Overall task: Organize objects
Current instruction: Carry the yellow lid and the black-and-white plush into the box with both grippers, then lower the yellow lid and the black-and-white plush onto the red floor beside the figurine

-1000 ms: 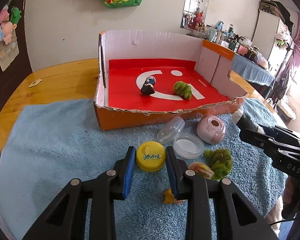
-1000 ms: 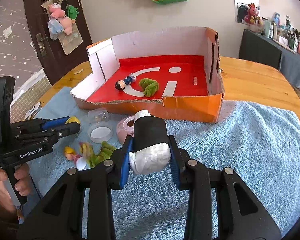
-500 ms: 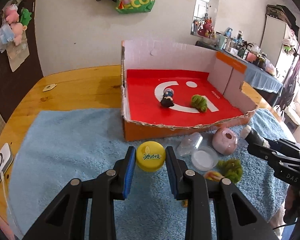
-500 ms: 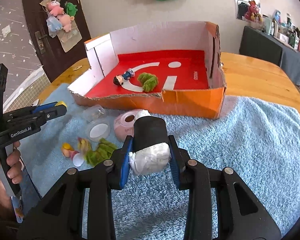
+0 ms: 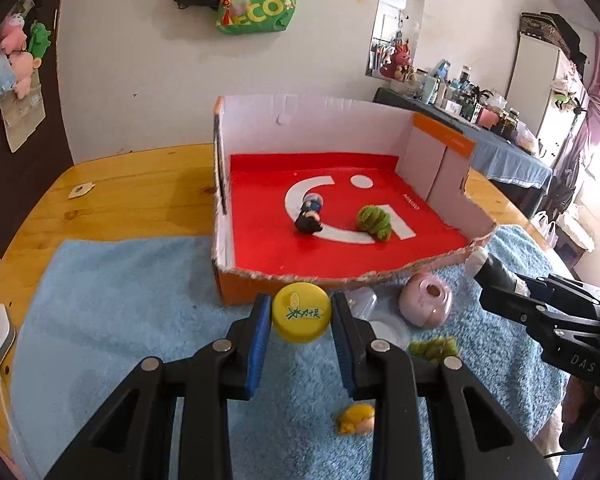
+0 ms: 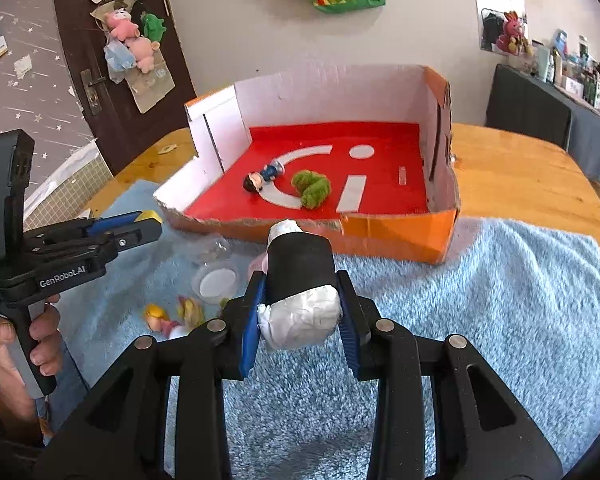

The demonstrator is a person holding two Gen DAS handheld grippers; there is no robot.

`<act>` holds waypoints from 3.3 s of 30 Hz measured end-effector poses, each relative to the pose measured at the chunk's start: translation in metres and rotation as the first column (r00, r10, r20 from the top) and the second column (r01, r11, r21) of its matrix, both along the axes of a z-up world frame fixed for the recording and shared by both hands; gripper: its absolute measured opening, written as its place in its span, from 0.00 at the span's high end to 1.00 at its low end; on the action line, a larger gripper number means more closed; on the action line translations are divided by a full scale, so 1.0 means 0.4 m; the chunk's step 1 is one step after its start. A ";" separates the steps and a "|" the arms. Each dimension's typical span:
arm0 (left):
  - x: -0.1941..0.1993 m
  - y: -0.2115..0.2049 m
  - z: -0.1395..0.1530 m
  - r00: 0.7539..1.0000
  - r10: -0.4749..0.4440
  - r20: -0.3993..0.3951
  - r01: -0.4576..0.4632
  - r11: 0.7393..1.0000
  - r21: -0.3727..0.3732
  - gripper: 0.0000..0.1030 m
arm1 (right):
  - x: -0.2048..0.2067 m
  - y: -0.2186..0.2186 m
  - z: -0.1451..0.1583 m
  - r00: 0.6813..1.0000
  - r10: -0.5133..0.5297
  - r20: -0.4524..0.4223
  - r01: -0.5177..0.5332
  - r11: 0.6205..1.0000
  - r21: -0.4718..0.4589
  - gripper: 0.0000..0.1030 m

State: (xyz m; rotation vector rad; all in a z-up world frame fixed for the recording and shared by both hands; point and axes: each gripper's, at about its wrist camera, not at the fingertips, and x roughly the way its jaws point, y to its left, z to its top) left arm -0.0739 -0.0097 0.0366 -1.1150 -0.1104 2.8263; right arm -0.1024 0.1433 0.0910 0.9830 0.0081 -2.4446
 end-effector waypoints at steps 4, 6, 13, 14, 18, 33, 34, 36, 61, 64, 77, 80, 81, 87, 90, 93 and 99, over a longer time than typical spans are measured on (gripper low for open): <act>-0.016 0.012 0.007 1.000 -0.013 -0.005 0.013 1.000 0.003 0.69 | -0.008 -0.006 0.013 1.000 0.002 -0.013 -0.002 1.000 0.003 0.69; -0.023 0.019 0.011 1.000 -0.021 -0.006 0.022 1.000 0.004 0.69 | -0.013 -0.009 0.017 1.000 0.006 -0.016 -0.006 1.000 0.004 0.69; -0.057 0.028 0.031 0.999 -0.041 -0.006 0.041 0.999 0.020 0.69 | -0.030 -0.015 0.041 0.999 0.016 -0.032 -0.016 1.000 -0.002 0.69; -0.064 0.029 0.032 0.999 -0.044 -0.003 0.044 0.999 0.024 0.69 | -0.035 -0.016 0.044 0.999 0.017 -0.034 -0.018 1.000 -0.004 0.69; -0.081 0.037 0.037 0.999 -0.053 0.000 0.052 0.998 0.030 0.69 | -0.049 -0.020 0.054 0.999 0.020 -0.042 -0.021 1.000 -0.002 0.69; -0.153 0.064 0.072 0.997 -0.079 -0.021 0.080 0.996 0.030 0.69 | -0.110 -0.040 0.082 0.998 0.032 -0.058 -0.032 0.999 0.008 0.69; -0.157 0.066 0.073 0.997 -0.081 -0.019 0.081 0.996 0.030 0.69 | -0.114 -0.040 0.081 0.998 0.032 -0.056 -0.031 0.999 0.009 0.69; -0.167 0.068 0.072 0.996 -0.084 -0.016 0.084 0.996 0.033 0.69 | -0.124 -0.041 0.080 0.998 0.028 -0.054 -0.028 1.000 0.014 0.69; -0.265 0.108 -0.001 0.988 -0.121 0.101 0.116 0.992 0.049 0.69 | -0.228 -0.042 0.023 1.000 0.007 0.030 -0.011 0.993 0.117 0.69; -0.273 0.109 -0.020 0.984 -0.123 0.128 0.118 0.992 0.046 0.69 | -0.240 -0.045 0.009 0.998 0.016 0.056 -0.023 0.990 0.137 0.69; -0.301 0.094 -0.068 0.971 -0.120 0.206 0.113 0.993 0.047 0.69 | -0.277 -0.073 -0.026 0.991 0.031 0.132 -0.060 0.972 0.225 0.69; -0.306 0.088 -0.078 0.970 -0.112 0.215 0.106 0.994 0.041 0.69 | -0.288 -0.076 -0.040 0.987 0.033 0.158 -0.069 0.972 0.226 0.69; -0.306 0.086 -0.079 0.971 -0.109 0.214 0.103 0.994 0.037 0.69 | -0.291 -0.076 -0.042 0.986 0.033 0.166 -0.070 0.972 0.223 0.69; -0.320 0.072 -0.081 0.971 -0.099 0.216 0.093 0.995 0.039 0.69 | -0.302 -0.079 -0.049 0.978 0.048 0.202 -0.088 0.977 0.193 0.69; -0.327 0.068 -0.081 0.972 -0.095 0.217 0.089 0.995 0.038 0.69 | -0.307 -0.091 -0.054 0.978 0.049 0.204 -0.090 0.977 0.196 0.69; -0.334 0.068 -0.082 0.972 -0.092 0.215 0.087 0.996 0.033 0.69 | -0.313 -0.094 -0.055 0.976 0.051 0.214 -0.092 0.978 0.189 0.69; -0.340 0.070 -0.083 0.974 -0.086 0.210 0.084 0.996 0.021 0.69 | -0.322 -0.095 -0.058 0.973 0.054 0.224 -0.095 0.979 0.179 0.69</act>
